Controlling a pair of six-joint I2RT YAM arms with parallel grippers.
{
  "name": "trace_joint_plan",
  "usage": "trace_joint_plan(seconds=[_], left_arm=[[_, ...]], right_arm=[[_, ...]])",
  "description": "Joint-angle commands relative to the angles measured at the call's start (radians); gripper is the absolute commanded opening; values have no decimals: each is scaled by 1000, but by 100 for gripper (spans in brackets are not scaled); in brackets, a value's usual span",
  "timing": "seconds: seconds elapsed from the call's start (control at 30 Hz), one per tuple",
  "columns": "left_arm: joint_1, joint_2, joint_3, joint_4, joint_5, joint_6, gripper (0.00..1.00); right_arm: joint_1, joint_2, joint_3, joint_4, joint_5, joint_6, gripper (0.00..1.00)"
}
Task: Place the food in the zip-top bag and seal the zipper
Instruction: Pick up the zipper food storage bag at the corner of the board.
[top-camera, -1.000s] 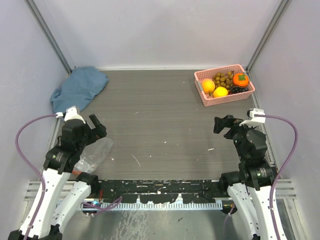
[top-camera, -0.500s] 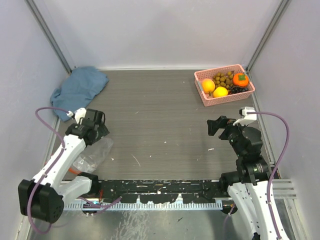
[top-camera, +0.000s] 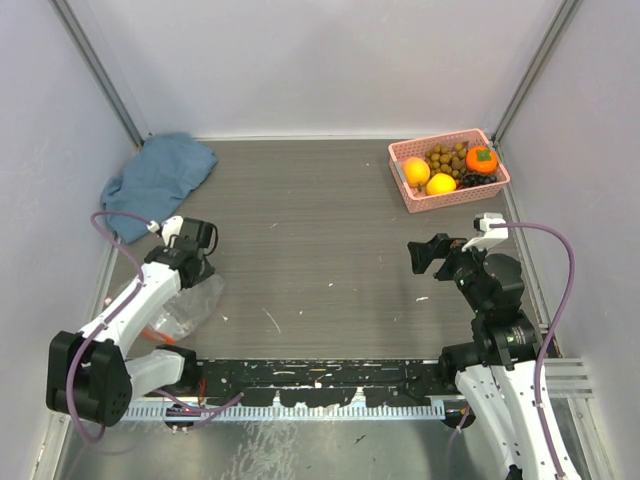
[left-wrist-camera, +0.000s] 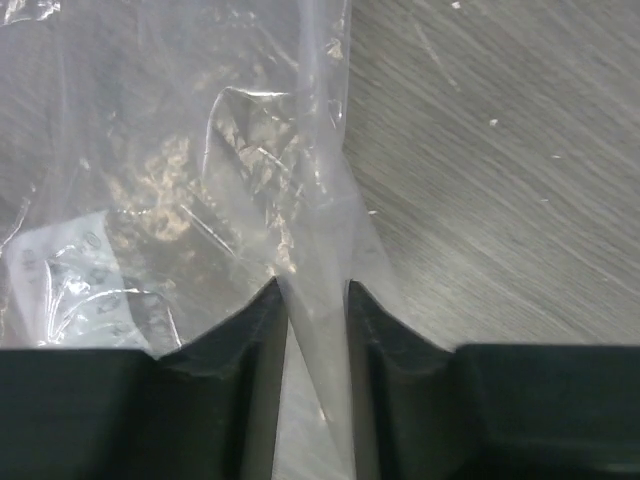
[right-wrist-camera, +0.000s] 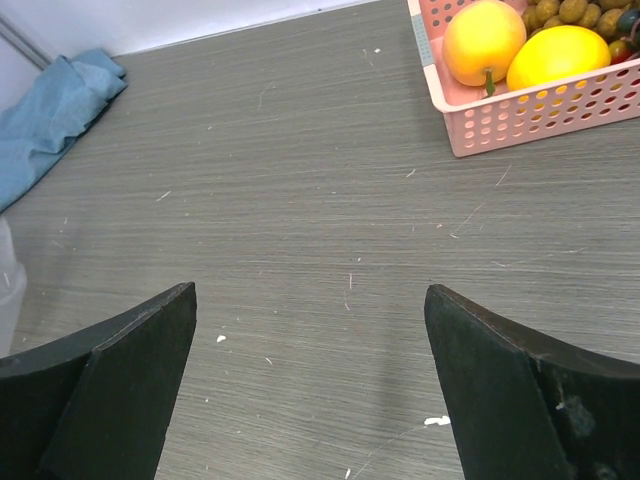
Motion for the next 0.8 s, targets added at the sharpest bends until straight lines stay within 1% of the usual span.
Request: trace_joint_plan(seconds=[0.0, 0.07, 0.1, 0.3, 0.43, 0.53, 0.63, 0.77], left_arm=[[4, -65, -20, 122, 70, 61, 19], [3, -87, -31, 149, 103, 81, 5], [2, -96, -35, 162, 123, 90, 1], [-26, -108, -36, 214, 225, 110, 0], [-82, -104, -33, 255, 262, 93, 0], [-149, -89, -38, 312, 278, 70, 0], [-217, -63, -32, 362, 299, 38, 0], [-305, -14, -10, 412, 305, 5, 0]], right_arm=[[4, 3, 2, 60, -50, -9, 100], [3, 17, 0, 67, -62, -9, 100], [4, 24, -2, 69, -67, -9, 100], [4, 73, -62, 164, -148, 33, 98], [4, 131, -101, 271, -252, 82, 96], [13, 171, -135, 371, -302, 121, 94], [41, 233, -144, 449, -317, 153, 94], [121, 348, -138, 535, -276, 176, 94]])
